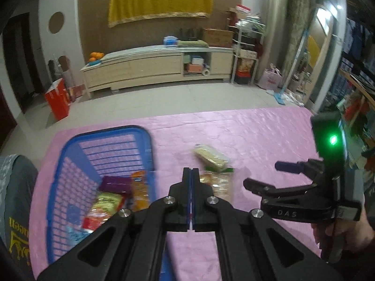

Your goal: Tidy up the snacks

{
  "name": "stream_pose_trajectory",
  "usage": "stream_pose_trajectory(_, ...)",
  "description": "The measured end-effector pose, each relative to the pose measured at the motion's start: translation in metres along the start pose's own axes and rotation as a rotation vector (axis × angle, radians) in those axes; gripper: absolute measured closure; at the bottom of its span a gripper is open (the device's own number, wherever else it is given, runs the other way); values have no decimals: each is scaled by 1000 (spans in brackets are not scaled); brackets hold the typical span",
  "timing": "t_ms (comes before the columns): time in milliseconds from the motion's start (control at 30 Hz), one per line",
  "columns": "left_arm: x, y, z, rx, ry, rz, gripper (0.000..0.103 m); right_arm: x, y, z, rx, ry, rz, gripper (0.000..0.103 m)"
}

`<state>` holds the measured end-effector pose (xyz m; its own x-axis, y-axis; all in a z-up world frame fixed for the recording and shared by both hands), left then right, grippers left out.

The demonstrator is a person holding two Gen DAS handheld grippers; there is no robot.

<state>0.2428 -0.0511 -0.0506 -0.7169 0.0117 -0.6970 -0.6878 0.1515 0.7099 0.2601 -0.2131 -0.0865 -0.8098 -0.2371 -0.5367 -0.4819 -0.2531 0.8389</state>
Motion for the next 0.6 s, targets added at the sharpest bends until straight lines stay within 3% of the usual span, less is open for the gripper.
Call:
stream_pose_trajectory(400, 15, -2, 77, -95, 110, 49, 103, -7, -78, 61, 35, 89, 156, 19)
stream_pose_trajectory(600, 21, -14, 95, -100, 138, 84, 103, -10, -109, 77, 114, 126, 226, 19)
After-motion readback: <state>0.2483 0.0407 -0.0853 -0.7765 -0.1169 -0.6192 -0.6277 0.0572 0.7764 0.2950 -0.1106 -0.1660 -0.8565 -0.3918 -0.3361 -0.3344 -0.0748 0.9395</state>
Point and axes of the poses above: each gripper's, at about its wrist camera, not at the fingertips, and y roughly against the way its jaws point, z to its left, x to its underside, the point moved 1 cm from there along -y, roughly the way its jaws point, and after that the axes turned 5 degrees about y, right-handed, at the moved point
